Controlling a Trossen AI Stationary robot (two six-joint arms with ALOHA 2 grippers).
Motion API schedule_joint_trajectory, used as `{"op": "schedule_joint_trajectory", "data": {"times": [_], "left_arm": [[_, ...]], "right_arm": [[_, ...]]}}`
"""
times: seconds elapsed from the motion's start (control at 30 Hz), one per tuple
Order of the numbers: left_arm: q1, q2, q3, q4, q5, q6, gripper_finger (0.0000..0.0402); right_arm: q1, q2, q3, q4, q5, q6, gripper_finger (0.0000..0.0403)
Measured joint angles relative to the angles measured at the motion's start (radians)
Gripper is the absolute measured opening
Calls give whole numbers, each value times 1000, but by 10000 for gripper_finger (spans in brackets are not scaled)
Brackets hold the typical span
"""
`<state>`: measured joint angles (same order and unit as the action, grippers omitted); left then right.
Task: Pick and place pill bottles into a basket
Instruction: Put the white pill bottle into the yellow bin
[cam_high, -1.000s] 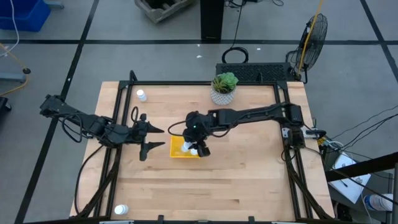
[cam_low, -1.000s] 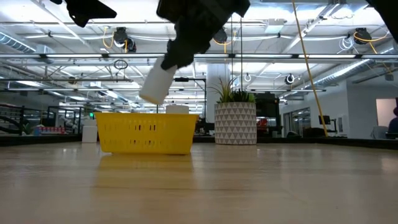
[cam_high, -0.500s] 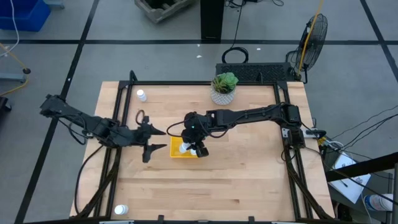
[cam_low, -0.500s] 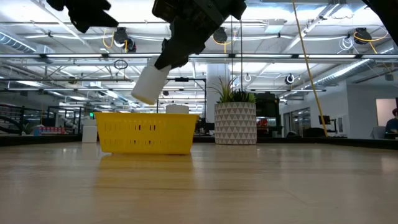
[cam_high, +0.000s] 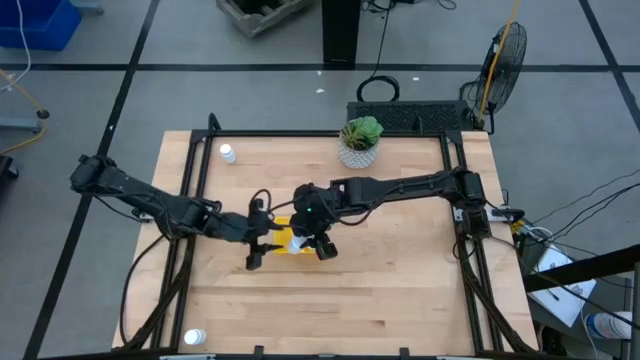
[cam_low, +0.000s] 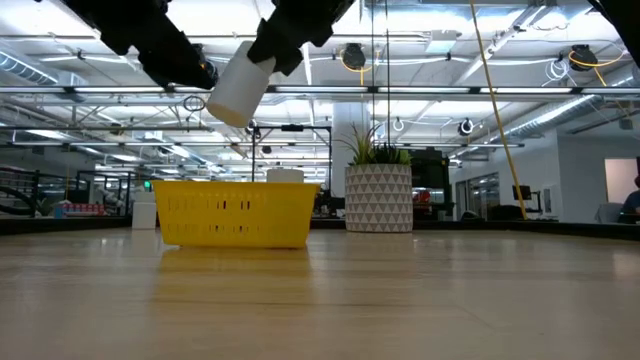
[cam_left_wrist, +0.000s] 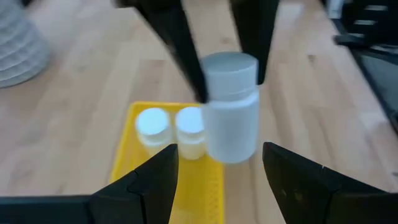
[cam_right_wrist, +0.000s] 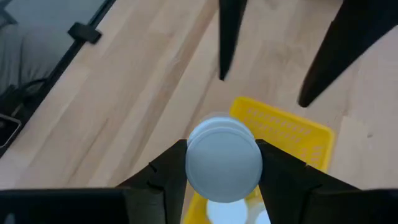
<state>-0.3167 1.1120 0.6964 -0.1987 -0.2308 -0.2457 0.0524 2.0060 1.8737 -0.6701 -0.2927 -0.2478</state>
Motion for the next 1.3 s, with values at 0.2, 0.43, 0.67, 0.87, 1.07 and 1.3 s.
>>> {"op": "schedule_joint_trajectory", "data": {"times": [0.2, 0.43, 0.67, 0.87, 1.07, 1.3], "left_arm": [[23, 17, 0, 42, 53, 29, 239], [27, 29, 0, 49, 77, 32, 239], [27, 49, 0, 65, 104, 34, 239], [27, 48, 1, 75, 111, 35, 239], [36, 48, 1, 89, 123, 37, 239], [69, 66, 3, 103, 149, 42, 239]], "right_arm": [[2, -1, 3, -9, -1, 26, 155], [8, -1, 3, -1, -2, 25, 152], [8, -1, 3, 7, -1, 19, 157], [9, -1, 3, 11, -1, 19, 154], [9, -1, 3, 8, -2, 23, 156], [9, -1, 3, 9, -2, 25, 157]]}}
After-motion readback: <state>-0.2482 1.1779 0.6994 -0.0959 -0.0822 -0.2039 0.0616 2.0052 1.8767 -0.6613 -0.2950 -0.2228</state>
